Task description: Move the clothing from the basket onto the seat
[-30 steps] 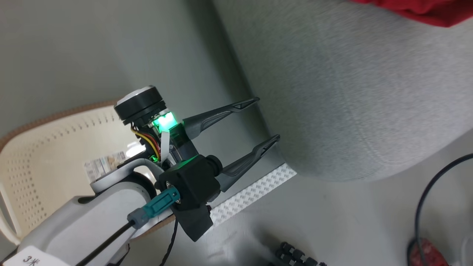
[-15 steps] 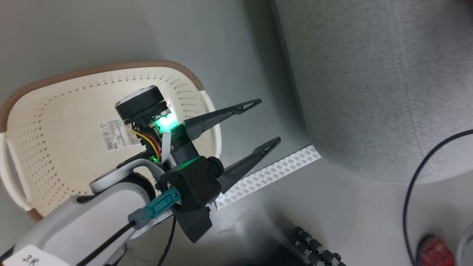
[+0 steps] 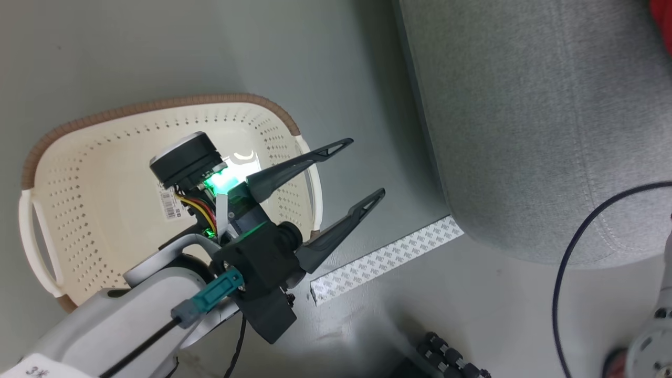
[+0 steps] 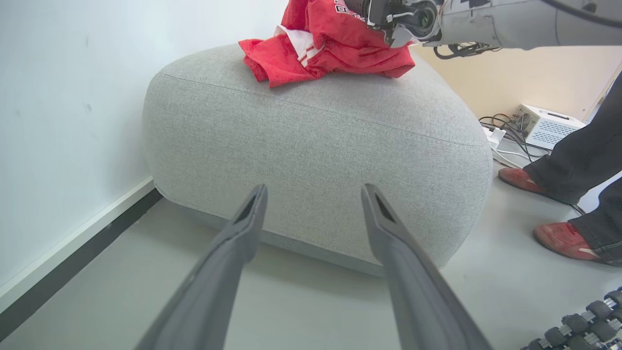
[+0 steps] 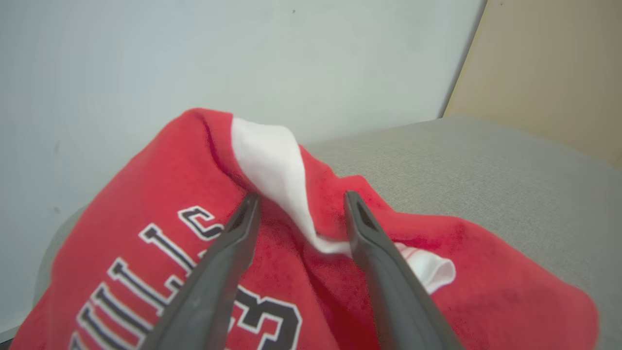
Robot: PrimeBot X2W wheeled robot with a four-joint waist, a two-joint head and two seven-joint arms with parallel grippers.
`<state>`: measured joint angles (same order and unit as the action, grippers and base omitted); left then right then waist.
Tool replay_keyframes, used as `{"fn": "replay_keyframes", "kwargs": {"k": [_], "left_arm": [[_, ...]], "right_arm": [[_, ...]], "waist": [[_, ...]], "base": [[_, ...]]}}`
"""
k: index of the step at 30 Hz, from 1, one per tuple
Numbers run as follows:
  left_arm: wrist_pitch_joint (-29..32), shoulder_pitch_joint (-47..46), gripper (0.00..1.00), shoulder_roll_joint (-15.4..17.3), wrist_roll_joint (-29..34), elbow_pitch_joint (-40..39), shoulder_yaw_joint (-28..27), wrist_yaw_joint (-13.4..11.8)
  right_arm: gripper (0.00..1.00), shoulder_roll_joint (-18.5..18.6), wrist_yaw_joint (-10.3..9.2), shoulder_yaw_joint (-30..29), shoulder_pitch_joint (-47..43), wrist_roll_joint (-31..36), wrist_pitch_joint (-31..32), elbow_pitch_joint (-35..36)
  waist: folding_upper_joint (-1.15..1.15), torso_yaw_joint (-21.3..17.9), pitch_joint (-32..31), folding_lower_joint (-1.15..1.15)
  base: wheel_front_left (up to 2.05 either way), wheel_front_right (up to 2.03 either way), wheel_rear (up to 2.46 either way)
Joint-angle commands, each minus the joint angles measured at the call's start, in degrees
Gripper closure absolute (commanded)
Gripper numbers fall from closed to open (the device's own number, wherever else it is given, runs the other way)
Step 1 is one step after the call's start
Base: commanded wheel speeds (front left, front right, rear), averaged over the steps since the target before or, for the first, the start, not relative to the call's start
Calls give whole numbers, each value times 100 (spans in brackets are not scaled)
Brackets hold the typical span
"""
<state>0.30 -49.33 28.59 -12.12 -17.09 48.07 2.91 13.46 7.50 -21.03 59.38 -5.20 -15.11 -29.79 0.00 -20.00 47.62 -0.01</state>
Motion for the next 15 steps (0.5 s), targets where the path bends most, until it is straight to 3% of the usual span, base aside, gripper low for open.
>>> {"fn": "replay_keyframes", "kwargs": {"k": [1,8,12,15], "left_arm": [[-85,86,0,1,-69,33,-32,-27],[-513,400,0,-66,-213,288,-128,-262],[-833,746,0,-168,-454,507,-262,-527],[-1057,1036,0,-247,-643,709,-417,-754]], "right_arm": [[0,-96,-2,-28,-222,36,1,135],[0,-423,-2,224,-1071,404,0,1025],[0,-609,-2,663,-1704,486,0,1543],[0,-695,-2,1209,-2074,342,0,1556]], "waist": [[0,13,-174,1],[0,138,-896,1],[0,332,-1472,1],[0,491,-1892,1]], "base": [[0,0,0],[0,0,0],[0,0,0],[0,0,0]]}}
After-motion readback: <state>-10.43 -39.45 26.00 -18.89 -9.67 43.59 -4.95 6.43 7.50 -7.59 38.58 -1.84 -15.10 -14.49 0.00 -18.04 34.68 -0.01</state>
